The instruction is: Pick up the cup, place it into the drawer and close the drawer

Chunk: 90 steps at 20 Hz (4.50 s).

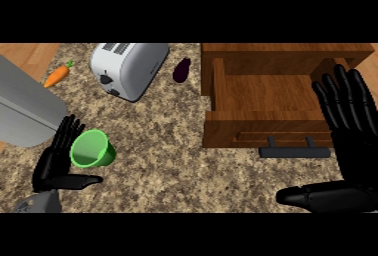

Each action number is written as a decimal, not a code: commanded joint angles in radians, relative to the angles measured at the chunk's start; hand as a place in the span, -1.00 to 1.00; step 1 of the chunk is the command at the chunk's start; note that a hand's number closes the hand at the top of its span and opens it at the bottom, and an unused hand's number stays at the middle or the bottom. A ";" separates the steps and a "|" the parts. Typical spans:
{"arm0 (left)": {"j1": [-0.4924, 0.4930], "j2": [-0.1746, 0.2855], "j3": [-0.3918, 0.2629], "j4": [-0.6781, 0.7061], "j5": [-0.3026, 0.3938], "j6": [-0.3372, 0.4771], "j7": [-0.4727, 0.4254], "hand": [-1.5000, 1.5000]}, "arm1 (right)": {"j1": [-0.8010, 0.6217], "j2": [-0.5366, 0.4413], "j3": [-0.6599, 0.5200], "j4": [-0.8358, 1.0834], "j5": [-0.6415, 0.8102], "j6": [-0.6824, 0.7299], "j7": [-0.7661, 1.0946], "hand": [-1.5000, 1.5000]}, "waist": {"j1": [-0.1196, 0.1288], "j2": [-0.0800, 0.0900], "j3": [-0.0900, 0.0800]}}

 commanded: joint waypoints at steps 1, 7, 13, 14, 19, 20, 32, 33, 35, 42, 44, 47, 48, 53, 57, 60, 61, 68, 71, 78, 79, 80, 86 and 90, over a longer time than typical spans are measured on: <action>-0.010 0.043 0.026 0.164 -0.008 -0.047 -0.122 -1.00 | 0.030 -0.012 -0.033 0.019 -0.035 0.033 -0.040 -1.00 | -0.002 0.001 -0.001; -0.097 0.034 0.004 0.369 -0.078 0.016 -0.278 -1.00 | -0.009 0.005 0.002 -0.006 -0.012 -0.007 0.033 -1.00 | -0.004 0.002 -0.001; -0.178 0.075 0.003 0.364 -0.037 -0.018 -0.166 -1.00 | -0.051 0.010 0.014 0.012 0.014 -0.020 0.030 -1.00 | 0.000 0.001 -0.001; -0.205 0.107 0.008 0.520 -0.079 -0.031 -0.284 -1.00 | -0.011 0.023 0.051 -0.056 0.023 -0.024 0.062 -1.00 | -0.007 0.003 -0.002; -0.228 0.086 0.004 0.559 -0.075 -0.038 -0.346 -1.00 | 0.025 0.001 0.022 -0.049 -0.012 0.023 0.018 -1.00 | -0.010 0.004 -0.002; -0.221 0.097 0.001 0.582 -0.078 -0.075 -0.363 -1.00 | 0.016 0.013 0.020 -0.036 -0.005 0.006 0.017 -1.00 | -0.011 0.005 -0.002; -0.257 0.088 0.016 0.639 -0.031 -0.164 -0.343 -1.00 | 0.010 -0.014 -0.001 -0.069 -0.036 0.026 0.054 -1.00 | -0.015 0.006 -0.003; -0.284 0.041 0.009 0.613 -0.022 -0.149 -0.307 -1.00 | -0.025 -0.050 -0.056 -0.052 -0.101 0.047 0.096 -1.00 | -0.013 0.004 -0.002; -0.294 0.033 0.002 0.605 -0.019 -0.188 -0.303 -1.00 | -0.027 -0.022 -0.024 -0.006 -0.043 0.024 0.052 -1.00 | -0.009 0.005 -0.002; -0.263 0.030 -0.010 0.597 -0.005 -0.275 -0.330 1.00 | -0.010 0.020 0.036 -0.049 0.004 -0.012 0.067 -1.00 | -0.011 0.005 -0.003; -0.275 0.002 -0.013 0.572 0.002 -0.265 -0.349 1.00 | -0.024 0.027 0.034 0.002 0.032 -0.009 0.005 -1.00 | -0.007 0.007 -0.003; -0.243 0.032 -0.022 0.544 -0.006 -0.270 -0.401 1.00 | -0.036 -0.009 -0.024 0.026 -0.025 0.016 0.020 -1.00 | -0.006 0.006 -0.003; -0.236 0.012 -0.029 0.515 -0.009 -0.219 -0.399 1.00 | -0.013 -0.017 -0.026 0.001 -0.023 0.020 0.027 -1.00 | -0.004 0.002 -0.002; -0.211 -0.045 0.008 0.482 0.024 -0.051 -0.444 1.00 | 0.015 -0.024 -0.047 0.009 -0.042 0.048 -0.025 -1.00 | 0.001 0.001 0.000; -0.202 -0.109 0.037 0.416 0.055 0.108 -0.452 1.00 | -0.018 -0.003 0.003 -0.049 -0.002 -0.009 0.075 -1.00 | 0.007 -0.002 0.000; -0.199 -0.126 0.024 0.366 0.060 0.099 -0.456 1.00 | -0.016 -0.019 -0.012 -0.100 -0.028 -0.008 0.125 -1.00 | 0.003 -0.002 -0.001; -0.190 -0.058 0.040 0.335 0.077 0.055 -0.442 1.00 | 0.006 -0.010 -0.013 -0.052 -0.025 0.013 0.055 -1.00 | 0.006 -0.002 0.000; -0.183 -0.113 -0.055 0.114 0.078 0.044 -0.309 1.00 | 0.057 -0.009 -0.018 -0.079 -0.027 0.024 0.043 -1.00 | 0.003 -0.002 0.000; -0.100 -0.185 -0.135 -0.115 0.081 0.083 -0.177 1.00 | 0.052 0.002 -0.003 -0.049 -0.012 0.020 0.035 -1.00 | 0.015 -0.006 0.001; -0.146 -0.226 -0.256 -0.447 0.190 0.247 0.142 1.00 | 0.022 -0.021 -0.058 0.034 -0.027 0.041 -0.020 -1.00 | 0.011 -0.004 0.001; -0.178 -0.211 -0.194 -0.457 0.176 0.215 0.187 1.00 | 0.042 -0.048 -0.089 -0.015 -0.074 0.063 0.008 -1.00 | 0.005 -0.003 0.000; -0.202 -0.227 -0.251 -0.505 0.192 0.301 0.229 1.00 | 0.002 -0.009 -0.030 0.006 0.002 0.013 0.012 -1.00 | 0.008 -0.004 0.000; -0.404 -0.220 -0.245 -0.508 0.159 0.392 0.360 1.00 | -0.012 -0.031 -0.067 0.041 -0.046 0.047 -0.010 -1.00 | -0.002 0.000 0.000; -0.410 -0.228 -0.327 -0.530 0.134 0.486 0.371 1.00 | 0.056 0.008 -0.015 0.003 0.001 0.035 -0.039 -1.00 | -0.003 -0.001 0.000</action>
